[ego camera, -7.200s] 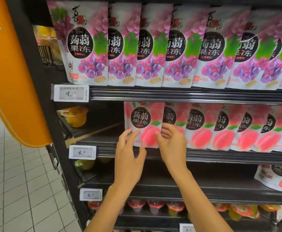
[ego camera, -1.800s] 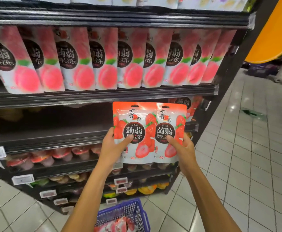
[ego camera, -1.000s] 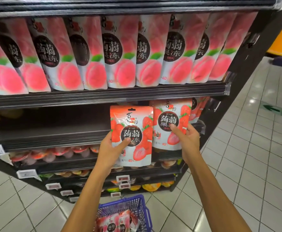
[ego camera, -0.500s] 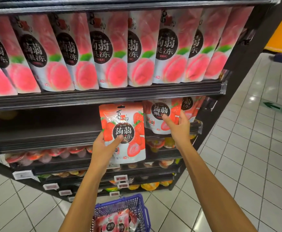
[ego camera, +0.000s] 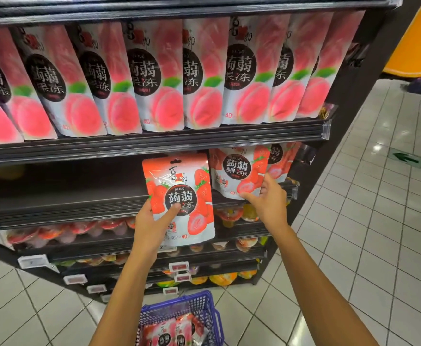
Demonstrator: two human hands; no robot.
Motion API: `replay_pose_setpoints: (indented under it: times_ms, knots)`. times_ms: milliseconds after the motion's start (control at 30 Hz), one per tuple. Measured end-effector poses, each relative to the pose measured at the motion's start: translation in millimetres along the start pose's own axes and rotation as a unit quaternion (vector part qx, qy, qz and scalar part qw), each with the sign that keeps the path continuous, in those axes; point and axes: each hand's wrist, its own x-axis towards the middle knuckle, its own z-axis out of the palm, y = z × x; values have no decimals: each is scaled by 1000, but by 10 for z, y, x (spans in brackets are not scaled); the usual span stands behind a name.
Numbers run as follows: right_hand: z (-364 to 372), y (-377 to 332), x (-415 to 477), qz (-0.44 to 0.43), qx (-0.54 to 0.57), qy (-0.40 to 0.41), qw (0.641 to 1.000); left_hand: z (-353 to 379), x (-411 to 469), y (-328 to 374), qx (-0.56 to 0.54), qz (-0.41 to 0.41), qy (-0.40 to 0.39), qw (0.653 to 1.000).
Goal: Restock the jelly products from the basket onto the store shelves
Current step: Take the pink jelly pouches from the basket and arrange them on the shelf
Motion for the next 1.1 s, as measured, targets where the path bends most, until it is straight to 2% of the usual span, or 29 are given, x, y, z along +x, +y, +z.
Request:
replay_pose_setpoints:
  times_ms: [300,467,733,867,933,1000,1100]
  knots:
    - [217,-52,136,-22,-17,54,998,-18,-53,-2,-5,-1,17,1000]
    - [246,-16,165,-20,-25,47,998,58,-44,-34,2,-7,18,1000]
    - [62,14,166,30,-10,26,999,255,-4,-16,-11,4,-12,1000]
    - [-18,-123,-85,-27,14,117,993,341,8,-17,-13,6,-26,1000]
    - [20,-197,-300,-42,65,83,993,371,16,-35,-7,-2,-32,999]
    - [94,-251,-486,-12,112,21,993,400,23,-40,-8,-12,-39,999]
    - [197,-288,-620,18,158,-107,981,433,22,-30,-4,-5,-49,999]
